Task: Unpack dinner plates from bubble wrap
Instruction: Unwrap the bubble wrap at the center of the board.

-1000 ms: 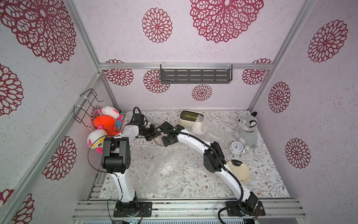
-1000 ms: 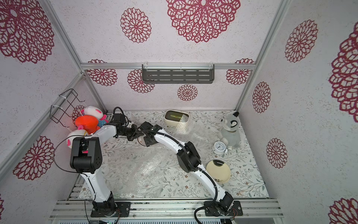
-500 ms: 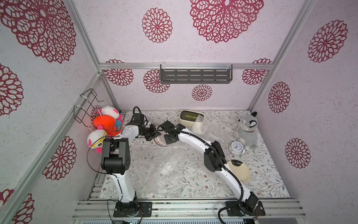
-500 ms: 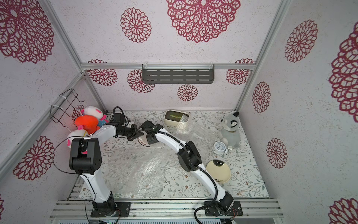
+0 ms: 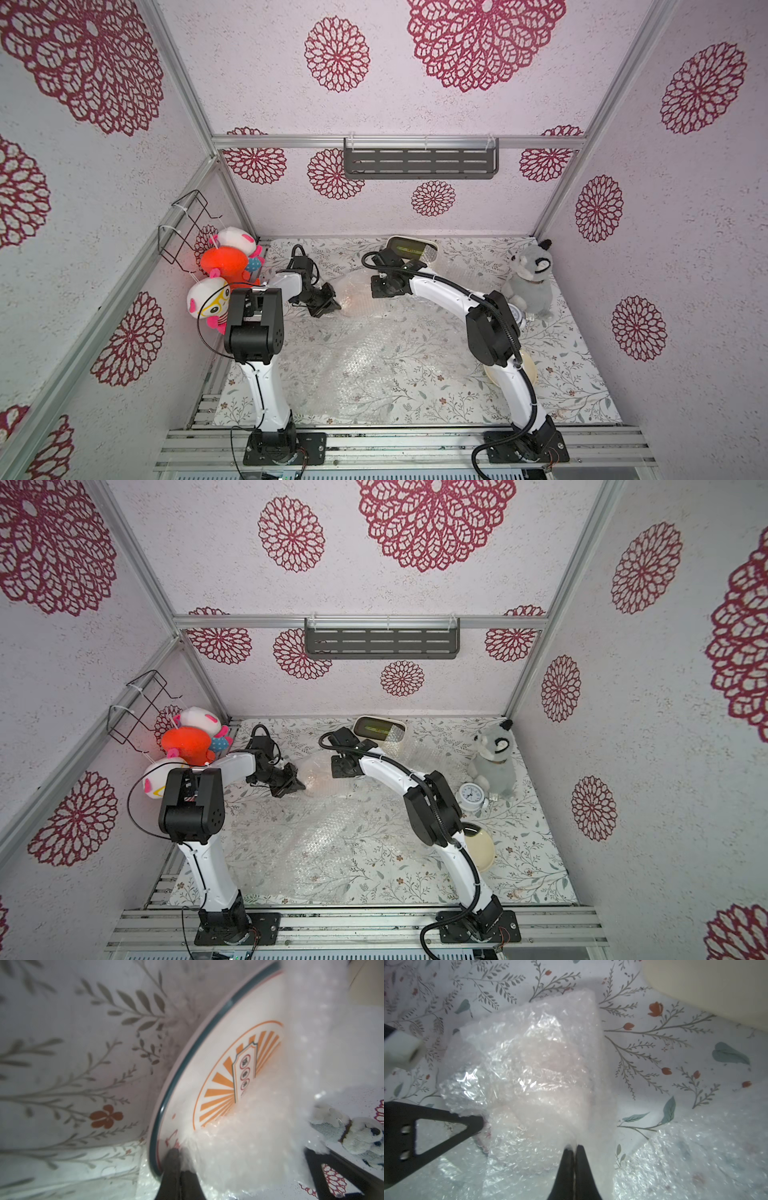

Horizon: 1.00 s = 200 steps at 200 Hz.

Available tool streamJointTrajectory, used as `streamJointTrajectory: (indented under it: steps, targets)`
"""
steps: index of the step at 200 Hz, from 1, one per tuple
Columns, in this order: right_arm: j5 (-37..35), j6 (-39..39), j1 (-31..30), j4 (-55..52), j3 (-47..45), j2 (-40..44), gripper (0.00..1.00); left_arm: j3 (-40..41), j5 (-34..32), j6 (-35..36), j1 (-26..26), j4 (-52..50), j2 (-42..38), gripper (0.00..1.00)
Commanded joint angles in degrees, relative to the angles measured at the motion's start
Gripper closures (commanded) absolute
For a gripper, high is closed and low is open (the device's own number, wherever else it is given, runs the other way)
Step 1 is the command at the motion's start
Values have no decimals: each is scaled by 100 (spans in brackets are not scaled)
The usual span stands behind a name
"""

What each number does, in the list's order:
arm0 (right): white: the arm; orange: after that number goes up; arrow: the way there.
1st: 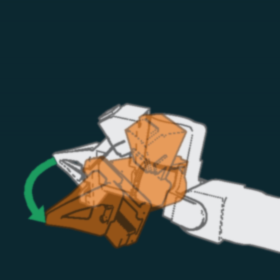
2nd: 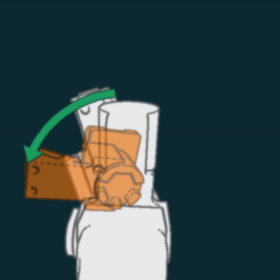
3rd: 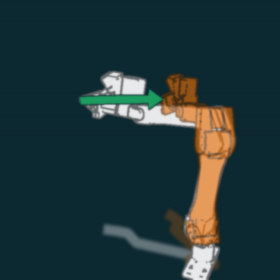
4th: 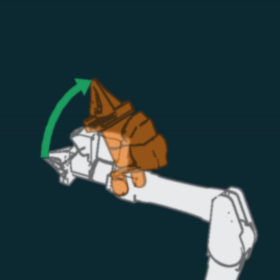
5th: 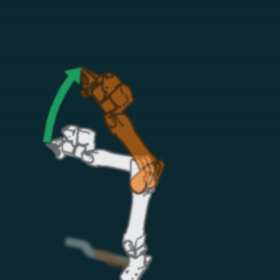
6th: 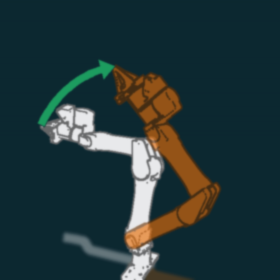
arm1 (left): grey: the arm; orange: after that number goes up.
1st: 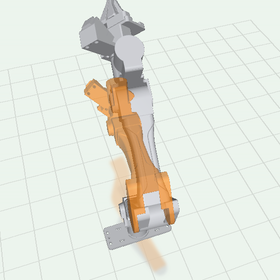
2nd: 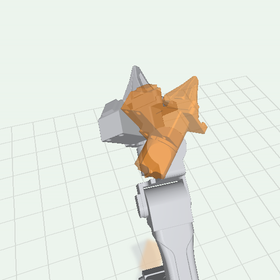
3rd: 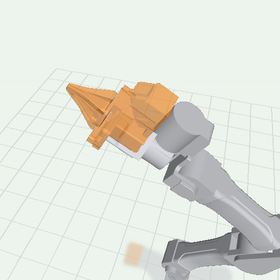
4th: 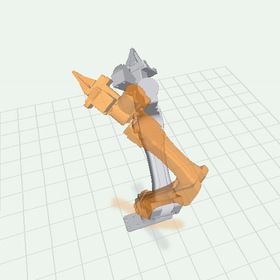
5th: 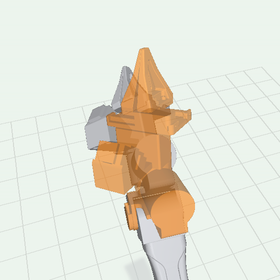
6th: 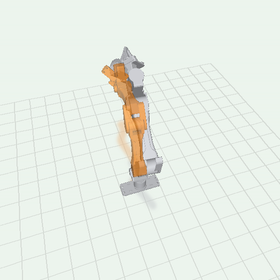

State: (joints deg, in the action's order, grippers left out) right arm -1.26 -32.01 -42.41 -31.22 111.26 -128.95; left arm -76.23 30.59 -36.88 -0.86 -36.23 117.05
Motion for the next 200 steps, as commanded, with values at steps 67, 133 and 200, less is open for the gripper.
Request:
streamJointTrajectory:
  steps: [67,133,200]
  targets:
    - [267,-856,474,969,-1182,744,100,97,-596,89,218,-206,160,100]
    - [337,-1295,852,1582,-1952,1108,100,201,-808,-1,353,-193,183,100]
    - [903,-1339,945,1851,-2046,1098,100,238,-400,-340,402,115,237,100]
